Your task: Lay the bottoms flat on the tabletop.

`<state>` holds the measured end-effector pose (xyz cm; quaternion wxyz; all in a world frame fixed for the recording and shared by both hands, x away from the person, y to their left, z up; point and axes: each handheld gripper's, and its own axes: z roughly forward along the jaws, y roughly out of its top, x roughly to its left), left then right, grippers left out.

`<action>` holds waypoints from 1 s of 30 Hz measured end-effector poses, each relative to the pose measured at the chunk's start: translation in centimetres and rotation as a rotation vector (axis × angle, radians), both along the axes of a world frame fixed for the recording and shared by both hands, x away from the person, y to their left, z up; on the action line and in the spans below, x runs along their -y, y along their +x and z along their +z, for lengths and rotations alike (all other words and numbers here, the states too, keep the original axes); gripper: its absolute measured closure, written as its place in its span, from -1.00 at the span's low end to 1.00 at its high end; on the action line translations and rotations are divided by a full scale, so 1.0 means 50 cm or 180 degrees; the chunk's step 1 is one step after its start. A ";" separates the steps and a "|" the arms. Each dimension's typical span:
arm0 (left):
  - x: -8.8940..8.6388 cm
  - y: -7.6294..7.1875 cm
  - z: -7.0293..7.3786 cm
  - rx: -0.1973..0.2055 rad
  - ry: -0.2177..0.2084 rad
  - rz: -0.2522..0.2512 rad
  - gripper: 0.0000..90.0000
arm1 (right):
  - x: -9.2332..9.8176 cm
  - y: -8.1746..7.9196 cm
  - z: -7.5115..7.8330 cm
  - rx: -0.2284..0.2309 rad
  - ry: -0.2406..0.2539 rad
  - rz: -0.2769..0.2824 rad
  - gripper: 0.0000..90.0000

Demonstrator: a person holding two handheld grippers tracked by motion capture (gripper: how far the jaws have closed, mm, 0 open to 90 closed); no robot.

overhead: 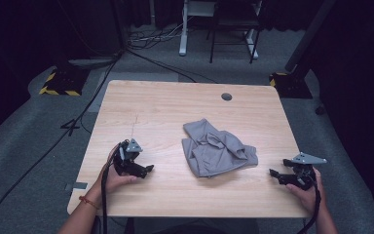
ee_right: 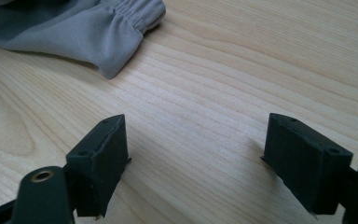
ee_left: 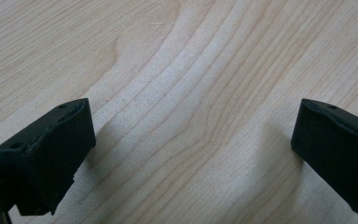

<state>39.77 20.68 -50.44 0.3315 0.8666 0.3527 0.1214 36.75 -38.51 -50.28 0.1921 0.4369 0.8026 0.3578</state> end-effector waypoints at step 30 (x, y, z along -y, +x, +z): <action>0.215 0.224 0.097 0.0211 -0.0113 -0.0106 -0.48 | -0.142 0.098 0.083 -0.0038 -0.0087 0.0357 -0.18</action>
